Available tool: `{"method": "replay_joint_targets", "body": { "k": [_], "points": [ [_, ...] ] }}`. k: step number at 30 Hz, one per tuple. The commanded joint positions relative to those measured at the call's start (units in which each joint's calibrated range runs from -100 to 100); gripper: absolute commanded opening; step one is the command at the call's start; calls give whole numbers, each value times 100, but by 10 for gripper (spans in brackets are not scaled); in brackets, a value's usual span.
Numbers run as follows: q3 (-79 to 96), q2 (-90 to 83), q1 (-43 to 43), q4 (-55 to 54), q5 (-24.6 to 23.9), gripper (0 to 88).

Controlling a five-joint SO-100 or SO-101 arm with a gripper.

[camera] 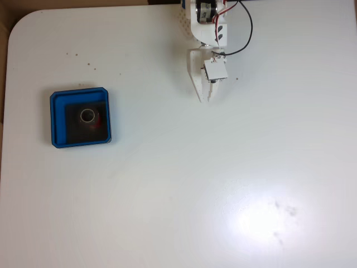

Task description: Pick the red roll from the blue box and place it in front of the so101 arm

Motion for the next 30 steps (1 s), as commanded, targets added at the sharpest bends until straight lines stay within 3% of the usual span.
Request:
{"method": "replay_joint_targets", "body": {
  "k": [1,12,16,23,27,30],
  "points": [
    [72,-290,-3,-97,2,7],
    [72,-290,309,-97,11,7],
    [72,-290,1521,-97,11,7],
    [72,-290,4432,-97,11,7],
    [72,-290,5360,-97,11,7],
    [72,-290,5488,-97,11,7]
  ]
}}
